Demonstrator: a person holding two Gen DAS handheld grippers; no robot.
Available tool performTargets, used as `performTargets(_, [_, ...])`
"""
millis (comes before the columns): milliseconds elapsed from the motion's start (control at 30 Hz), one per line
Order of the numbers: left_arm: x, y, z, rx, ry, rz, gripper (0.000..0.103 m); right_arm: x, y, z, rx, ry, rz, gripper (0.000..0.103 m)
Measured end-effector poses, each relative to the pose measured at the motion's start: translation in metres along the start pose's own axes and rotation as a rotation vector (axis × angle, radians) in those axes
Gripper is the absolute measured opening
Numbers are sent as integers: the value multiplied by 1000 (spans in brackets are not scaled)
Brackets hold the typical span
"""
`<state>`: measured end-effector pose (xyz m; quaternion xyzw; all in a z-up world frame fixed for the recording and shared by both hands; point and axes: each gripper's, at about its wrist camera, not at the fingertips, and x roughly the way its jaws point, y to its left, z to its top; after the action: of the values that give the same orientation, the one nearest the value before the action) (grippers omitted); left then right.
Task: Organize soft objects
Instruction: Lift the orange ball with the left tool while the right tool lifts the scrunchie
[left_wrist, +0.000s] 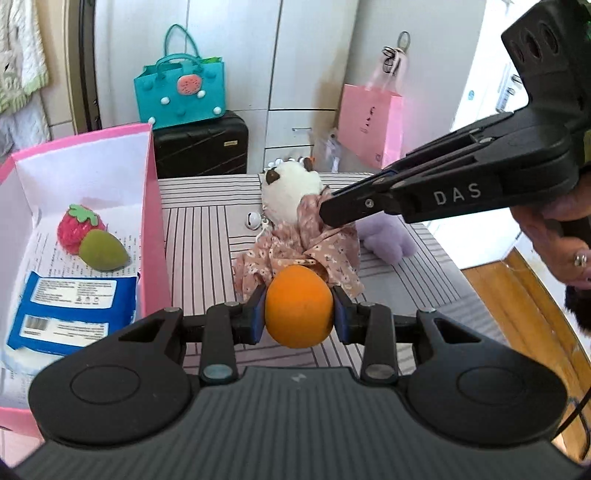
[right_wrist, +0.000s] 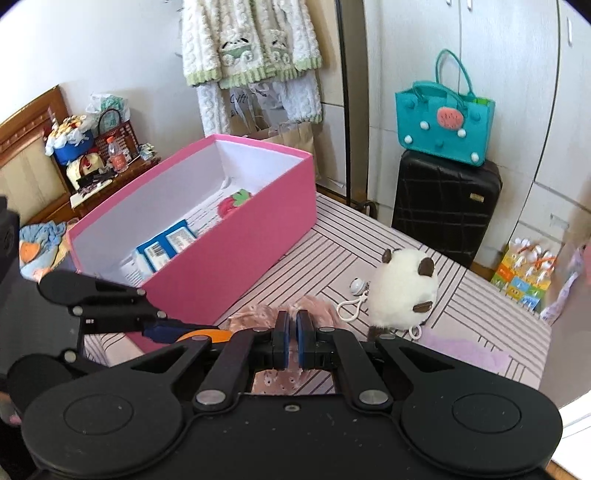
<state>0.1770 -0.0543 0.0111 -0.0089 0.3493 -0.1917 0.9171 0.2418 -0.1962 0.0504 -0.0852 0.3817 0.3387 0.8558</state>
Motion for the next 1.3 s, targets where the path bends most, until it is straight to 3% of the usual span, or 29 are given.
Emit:
performTargets(267, [-32, -2, 2, 86, 35, -52, 35, -22, 31, -1, -74, -12, -21, 6])
performTargets(467, [-41, 0, -4, 130, 41, -39, 35, 3, 25, -35, -17, 50, 26, 12])
performTargets(500, [-42, 2, -5, 128, 41, -40, 35, 7, 24, -43, -10, 53, 37, 21])
performTargets(533, [-43, 3, -6, 128, 38, -39, 35, 10, 22, -50, 12, 48, 34, 44])
performTargets(600, [-45, 7, -8, 120, 34, -37, 35, 17, 21, -60, 46, 37, 3, 69])
performTargets(700, [-47, 10, -11, 117, 28, -49, 35, 27, 24, -71, 23, 24, -52, 75])
performTargets(800, [-49, 10, -11, 125, 22, -58, 35, 40, 25, -76, -6, 35, -106, 91])
performTargets(1067, [-47, 9, -10, 126, 27, -65, 35, 64, 21, -81, 4, 58, -92, 90])
performTargets(1133, [-47, 9, -10, 128, 30, -66, 35, 67, 20, -84, 6, 51, -95, 62])
performTargets(1167, [-48, 9, -10, 129, 31, -65, 35, 65, 22, -86, -11, 42, -120, 54])
performTargets(1200, [-48, 10, -9, 129, 32, -66, 35, 62, 25, -87, -34, 41, -133, 32])
performTargets(1233, [-48, 10, -9, 129, 33, -66, 35, 59, 27, -87, -46, 50, -132, 21])
performTargets(1300, [-50, 11, -10, 126, 37, -68, 35, 50, 29, -88, -21, 55, -135, 17])
